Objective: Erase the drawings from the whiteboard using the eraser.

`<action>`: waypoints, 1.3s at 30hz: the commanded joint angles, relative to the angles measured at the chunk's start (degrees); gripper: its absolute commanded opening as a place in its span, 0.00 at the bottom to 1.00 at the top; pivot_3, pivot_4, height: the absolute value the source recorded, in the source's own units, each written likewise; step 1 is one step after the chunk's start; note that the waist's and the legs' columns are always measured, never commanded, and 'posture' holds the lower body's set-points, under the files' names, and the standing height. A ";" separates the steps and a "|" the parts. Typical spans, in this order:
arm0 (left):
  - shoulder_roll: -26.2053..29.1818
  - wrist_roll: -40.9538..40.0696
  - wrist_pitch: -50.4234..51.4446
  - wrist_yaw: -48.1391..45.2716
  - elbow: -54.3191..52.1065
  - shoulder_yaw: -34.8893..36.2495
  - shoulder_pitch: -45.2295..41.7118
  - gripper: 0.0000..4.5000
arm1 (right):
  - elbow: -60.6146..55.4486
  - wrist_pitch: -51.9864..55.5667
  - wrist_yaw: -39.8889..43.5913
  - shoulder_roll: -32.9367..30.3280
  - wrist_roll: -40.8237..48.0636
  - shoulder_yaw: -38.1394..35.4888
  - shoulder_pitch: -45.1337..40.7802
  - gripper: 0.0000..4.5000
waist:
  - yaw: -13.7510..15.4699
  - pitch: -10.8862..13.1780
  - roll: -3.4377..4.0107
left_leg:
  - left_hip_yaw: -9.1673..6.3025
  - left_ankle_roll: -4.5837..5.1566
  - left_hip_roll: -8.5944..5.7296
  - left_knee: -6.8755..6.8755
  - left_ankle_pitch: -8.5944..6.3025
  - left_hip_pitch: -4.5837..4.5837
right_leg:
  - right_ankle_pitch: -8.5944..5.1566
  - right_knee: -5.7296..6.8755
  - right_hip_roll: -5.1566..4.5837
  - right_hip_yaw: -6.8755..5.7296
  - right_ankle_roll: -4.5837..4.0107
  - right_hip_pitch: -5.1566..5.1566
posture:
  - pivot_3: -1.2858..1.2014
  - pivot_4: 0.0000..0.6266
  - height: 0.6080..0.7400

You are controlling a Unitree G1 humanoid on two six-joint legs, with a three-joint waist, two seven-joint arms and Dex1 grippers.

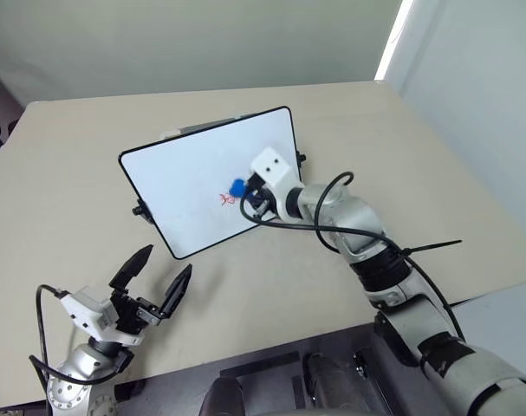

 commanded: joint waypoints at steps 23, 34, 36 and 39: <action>-0.70 -0.30 -0.47 -0.27 -2.19 0.03 1.25 1.00 | 1.81 0.31 -2.35 3.04 -2.24 -2.53 -10.55 0.07 | -0.17 0.02 0.02 | -0.04 0.21 0.00 -0.16 0.17 -0.21 | 0.17 -0.06 0.13 -0.01 -0.37 -0.30 | 0.52 0.24 1.00; -1.04 0.09 -0.52 -0.01 -2.09 -0.27 1.05 1.00 | 2.76 0.14 2.74 0.80 -3.33 5.72 -2.10 0.07 | -0.17 0.01 0.00 | -0.05 0.14 0.00 -0.07 0.21 -0.14 | 0.22 -0.04 0.13 -0.01 -0.45 -0.19 | 0.52 0.24 1.00; -1.03 0.04 -0.49 -0.01 -2.06 -0.22 0.99 1.00 | 2.78 0.10 2.63 0.96 -3.51 5.73 -2.37 0.07 | -0.17 0.01 0.00 | -0.06 0.16 0.00 -0.08 0.23 -0.12 | 0.24 -0.03 0.13 -0.01 -0.47 -0.16 | 0.52 0.24 1.00; -1.06 0.01 -0.40 0.07 -2.15 -0.21 0.92 1.00 | 3.41 -0.88 1.18 1.73 -4.05 3.87 -4.18 0.07 | -0.18 0.01 0.00 | -0.06 0.17 0.00 -0.08 0.24 -0.12 | 0.24 -0.03 0.13 -0.01 -0.48 -0.17 | 0.52 0.24 1.00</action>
